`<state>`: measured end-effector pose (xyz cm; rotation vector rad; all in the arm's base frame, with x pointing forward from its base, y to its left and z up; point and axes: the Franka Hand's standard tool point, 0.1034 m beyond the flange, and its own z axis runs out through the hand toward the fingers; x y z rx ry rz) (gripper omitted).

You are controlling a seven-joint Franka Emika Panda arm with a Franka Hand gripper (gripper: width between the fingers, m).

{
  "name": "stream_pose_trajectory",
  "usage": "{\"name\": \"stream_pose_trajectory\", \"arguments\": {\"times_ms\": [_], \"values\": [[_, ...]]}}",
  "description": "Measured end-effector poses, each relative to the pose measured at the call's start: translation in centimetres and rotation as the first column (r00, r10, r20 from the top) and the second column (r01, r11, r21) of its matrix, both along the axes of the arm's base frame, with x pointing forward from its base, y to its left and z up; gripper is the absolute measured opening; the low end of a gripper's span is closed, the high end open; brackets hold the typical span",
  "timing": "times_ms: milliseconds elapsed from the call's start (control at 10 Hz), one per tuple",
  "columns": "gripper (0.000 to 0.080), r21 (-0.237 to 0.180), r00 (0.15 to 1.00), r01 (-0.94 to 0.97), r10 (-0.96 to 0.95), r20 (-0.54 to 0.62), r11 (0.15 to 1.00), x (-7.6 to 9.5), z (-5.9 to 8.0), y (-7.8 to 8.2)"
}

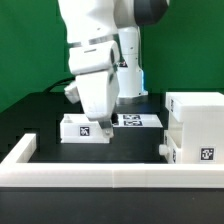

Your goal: Assemble drawer

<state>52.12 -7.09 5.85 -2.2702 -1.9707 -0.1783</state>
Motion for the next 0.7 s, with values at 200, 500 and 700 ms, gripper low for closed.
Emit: {"name": "stream_pose_trajectory", "arguments": {"times_ms": [200,500,700], "values": [[0.0649,-0.014,1.000,0.028,-0.028,-0.013,1.000,-2.19,0.66,-1.19],[0.0649,-0.012,0.990,0.140,-0.140,-0.034,0.990,-2.05,0.40,-1.00],[0.0649,-0.017,0.961,0.271,-0.271,-0.056,0.962,-2.05,0.39,-0.96]]}}
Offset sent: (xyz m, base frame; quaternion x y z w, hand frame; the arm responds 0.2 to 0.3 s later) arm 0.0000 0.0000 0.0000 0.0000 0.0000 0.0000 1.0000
